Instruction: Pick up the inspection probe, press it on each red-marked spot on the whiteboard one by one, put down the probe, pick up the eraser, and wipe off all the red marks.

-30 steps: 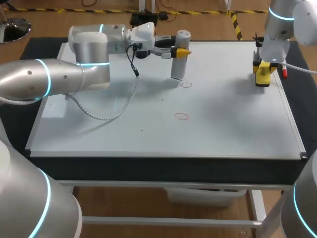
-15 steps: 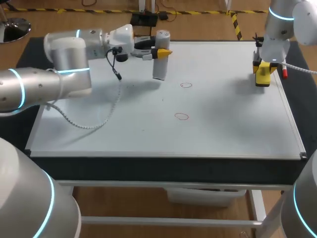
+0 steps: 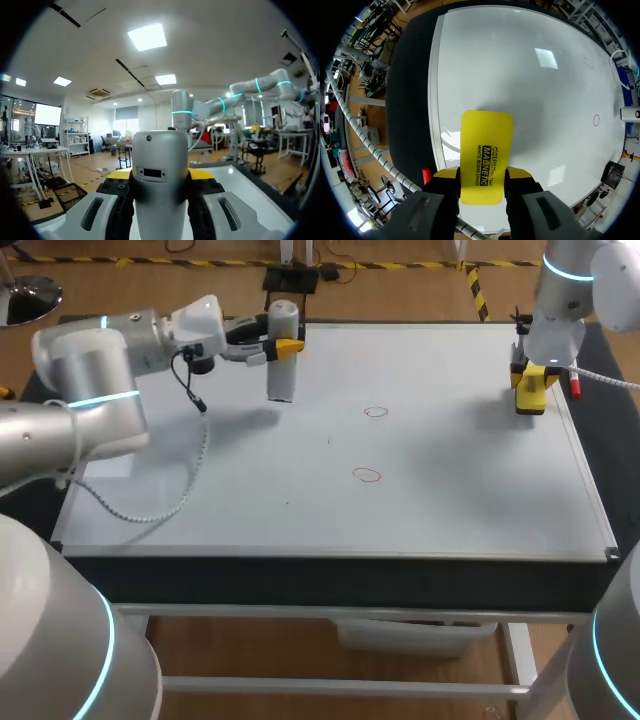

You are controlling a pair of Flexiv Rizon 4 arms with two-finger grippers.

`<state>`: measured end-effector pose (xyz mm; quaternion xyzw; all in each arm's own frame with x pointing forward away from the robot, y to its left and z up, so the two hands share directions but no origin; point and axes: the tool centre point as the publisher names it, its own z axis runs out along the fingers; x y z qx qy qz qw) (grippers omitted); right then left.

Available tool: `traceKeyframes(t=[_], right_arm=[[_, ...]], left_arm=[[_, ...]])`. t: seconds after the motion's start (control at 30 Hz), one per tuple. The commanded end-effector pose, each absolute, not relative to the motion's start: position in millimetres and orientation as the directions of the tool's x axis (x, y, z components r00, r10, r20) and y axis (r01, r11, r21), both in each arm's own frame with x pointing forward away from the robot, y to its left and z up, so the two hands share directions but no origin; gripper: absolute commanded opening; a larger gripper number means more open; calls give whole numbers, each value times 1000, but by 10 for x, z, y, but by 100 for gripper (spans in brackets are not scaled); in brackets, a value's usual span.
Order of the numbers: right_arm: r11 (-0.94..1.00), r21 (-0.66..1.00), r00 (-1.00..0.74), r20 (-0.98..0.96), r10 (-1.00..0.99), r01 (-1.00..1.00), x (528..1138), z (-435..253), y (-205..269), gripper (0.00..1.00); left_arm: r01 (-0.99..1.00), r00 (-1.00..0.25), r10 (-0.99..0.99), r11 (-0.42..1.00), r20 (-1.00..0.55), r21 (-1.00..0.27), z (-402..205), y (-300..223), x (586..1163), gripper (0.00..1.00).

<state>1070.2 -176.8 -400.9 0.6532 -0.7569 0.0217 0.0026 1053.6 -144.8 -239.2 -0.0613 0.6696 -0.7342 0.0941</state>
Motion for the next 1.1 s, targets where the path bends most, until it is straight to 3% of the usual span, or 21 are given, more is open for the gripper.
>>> traceKeyframes(t=[0.03, 0.83, 1.1], right_arm=[[143, -29, -144, 34, -989, -989, 10709, -4000, -1777, 0], [143, -29, -144, 34, -989, -989, 10709, -4000, -1777, 0], [-34, -23, 33, 35, -999, -999, 10559, -4007, -993, 0]], left_arm=[[61, -917, -399, -92, -19, -994, -2366, -1213, 10392, 0], [72, -892, -451, -81, -28, -994, -2323, -796, 10265, 0], [72, -892, -451, -81, -28, -994, -2323, -796, 10265, 0]])
